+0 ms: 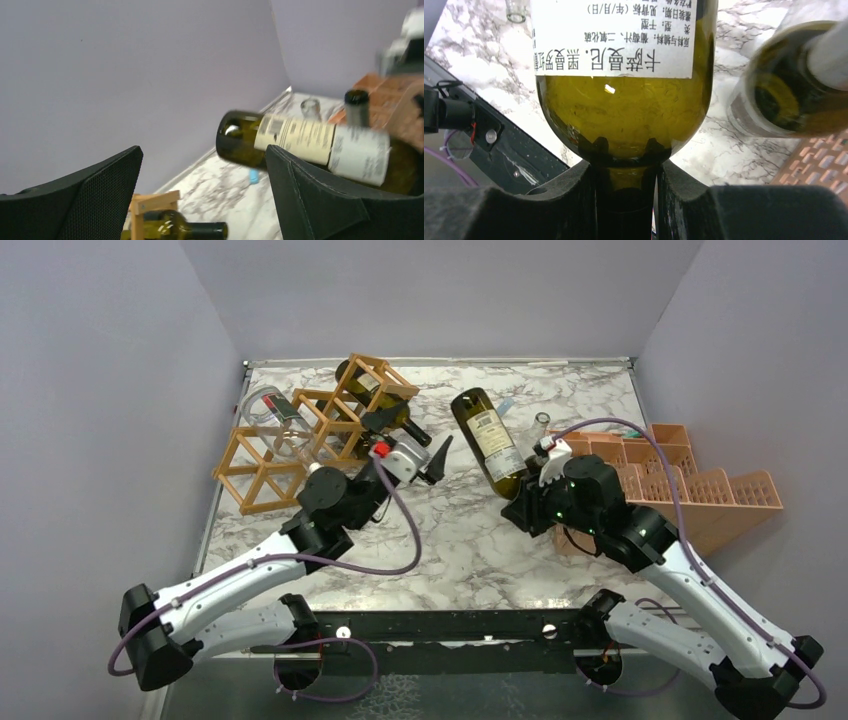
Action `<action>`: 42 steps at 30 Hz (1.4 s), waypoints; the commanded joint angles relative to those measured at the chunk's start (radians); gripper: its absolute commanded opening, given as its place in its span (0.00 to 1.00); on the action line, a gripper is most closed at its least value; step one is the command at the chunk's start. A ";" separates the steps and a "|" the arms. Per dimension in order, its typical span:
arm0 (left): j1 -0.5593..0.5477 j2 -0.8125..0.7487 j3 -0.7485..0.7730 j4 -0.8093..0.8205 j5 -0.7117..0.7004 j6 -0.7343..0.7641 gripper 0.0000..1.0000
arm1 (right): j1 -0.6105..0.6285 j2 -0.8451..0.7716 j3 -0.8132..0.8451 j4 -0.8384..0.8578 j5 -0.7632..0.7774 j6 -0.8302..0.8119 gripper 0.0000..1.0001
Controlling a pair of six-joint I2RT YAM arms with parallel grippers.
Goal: Put the wine bottle on the wine rack
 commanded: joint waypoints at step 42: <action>-0.003 -0.538 0.209 -0.808 -0.333 -0.635 0.99 | 0.245 0.625 0.083 0.686 -0.263 0.065 0.01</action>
